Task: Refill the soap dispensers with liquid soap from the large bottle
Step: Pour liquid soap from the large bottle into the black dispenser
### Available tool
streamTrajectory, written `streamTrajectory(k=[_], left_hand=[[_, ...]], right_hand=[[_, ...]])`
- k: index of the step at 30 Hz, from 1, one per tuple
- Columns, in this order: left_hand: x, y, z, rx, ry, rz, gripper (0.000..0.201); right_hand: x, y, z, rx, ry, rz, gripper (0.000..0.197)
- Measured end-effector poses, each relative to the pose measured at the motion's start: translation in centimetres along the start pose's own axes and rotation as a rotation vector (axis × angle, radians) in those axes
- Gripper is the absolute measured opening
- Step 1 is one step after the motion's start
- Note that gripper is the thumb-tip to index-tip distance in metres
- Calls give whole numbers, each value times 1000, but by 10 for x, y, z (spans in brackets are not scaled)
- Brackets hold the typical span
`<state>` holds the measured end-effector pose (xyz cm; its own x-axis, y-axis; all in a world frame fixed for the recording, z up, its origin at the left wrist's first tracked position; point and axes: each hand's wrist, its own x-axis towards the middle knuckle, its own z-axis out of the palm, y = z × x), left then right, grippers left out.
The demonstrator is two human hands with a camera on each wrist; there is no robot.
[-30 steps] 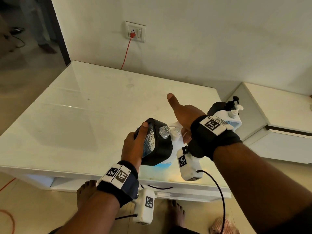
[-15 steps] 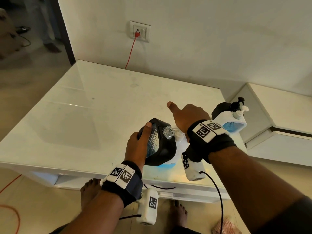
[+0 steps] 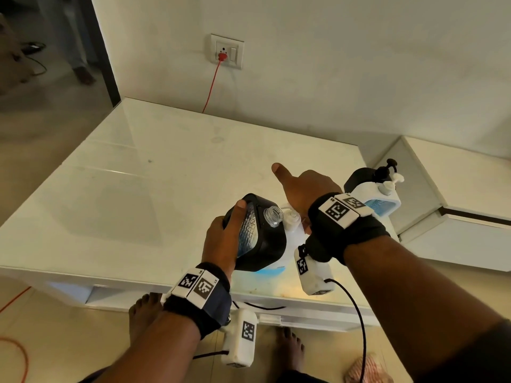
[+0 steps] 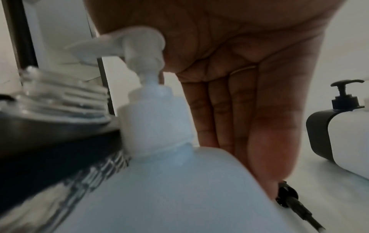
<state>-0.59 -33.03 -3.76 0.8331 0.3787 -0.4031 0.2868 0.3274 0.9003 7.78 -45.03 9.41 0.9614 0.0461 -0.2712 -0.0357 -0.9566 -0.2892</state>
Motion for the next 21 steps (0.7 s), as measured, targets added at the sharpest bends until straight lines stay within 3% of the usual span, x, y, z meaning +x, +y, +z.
streamTrajectory(k=[3,10,16,21], left_hand=[[0,0,-1,-8,3,-4,93],[1,-3,-1,5,-14,3,92],[0,-2,0,-9,-7,3,98],[-1,0,2,-25,-16,-17,100]], right_hand=[[4,1,4,-22,33,-5,74],[8,5,13,-79,93,17,59],[7,-1,0,-17,-54,13,77],[6,0,2,-28,3,-2,77]])
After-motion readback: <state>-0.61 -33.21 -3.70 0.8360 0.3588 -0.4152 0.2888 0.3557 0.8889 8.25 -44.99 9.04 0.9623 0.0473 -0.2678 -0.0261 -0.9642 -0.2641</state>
